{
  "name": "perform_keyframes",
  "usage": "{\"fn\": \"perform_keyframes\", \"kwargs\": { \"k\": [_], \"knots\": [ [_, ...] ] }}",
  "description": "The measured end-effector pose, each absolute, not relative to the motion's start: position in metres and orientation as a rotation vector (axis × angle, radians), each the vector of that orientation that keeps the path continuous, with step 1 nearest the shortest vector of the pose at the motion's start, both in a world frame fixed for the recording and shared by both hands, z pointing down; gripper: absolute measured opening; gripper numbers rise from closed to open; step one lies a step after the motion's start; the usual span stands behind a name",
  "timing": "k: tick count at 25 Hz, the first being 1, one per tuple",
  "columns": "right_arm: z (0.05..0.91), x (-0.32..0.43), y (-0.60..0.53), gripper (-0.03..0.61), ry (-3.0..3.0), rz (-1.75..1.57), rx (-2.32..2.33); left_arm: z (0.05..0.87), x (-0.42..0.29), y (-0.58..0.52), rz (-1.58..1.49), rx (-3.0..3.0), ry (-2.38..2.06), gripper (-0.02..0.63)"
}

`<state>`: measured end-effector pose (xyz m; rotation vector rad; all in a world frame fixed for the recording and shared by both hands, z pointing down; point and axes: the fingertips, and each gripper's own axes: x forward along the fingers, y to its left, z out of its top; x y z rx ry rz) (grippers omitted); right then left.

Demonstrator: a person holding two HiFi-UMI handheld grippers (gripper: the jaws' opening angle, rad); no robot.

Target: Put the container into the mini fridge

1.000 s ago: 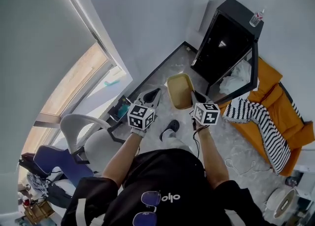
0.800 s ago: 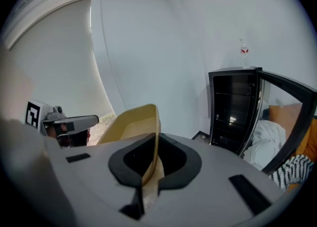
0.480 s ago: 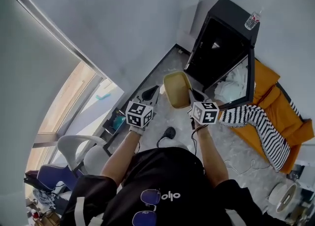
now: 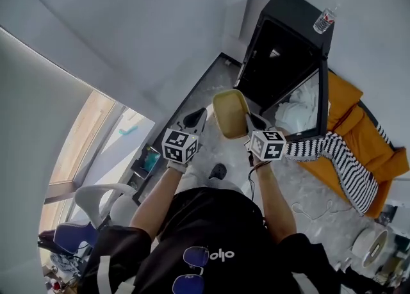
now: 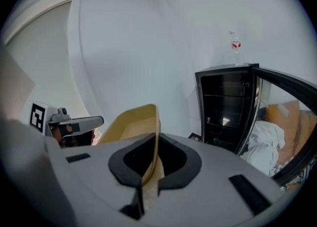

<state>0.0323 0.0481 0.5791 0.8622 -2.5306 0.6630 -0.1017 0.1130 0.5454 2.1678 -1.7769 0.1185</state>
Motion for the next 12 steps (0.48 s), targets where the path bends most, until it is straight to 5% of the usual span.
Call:
{"fn": "perform_keyframes", "kwargs": {
  "k": [12],
  "knots": [
    [0.593,0.044,-0.032,0.021,-2.465,0.721,1.056,0.559,-0.098,0.003,0.140,2.289,-1.592,0.006]
  ]
}}
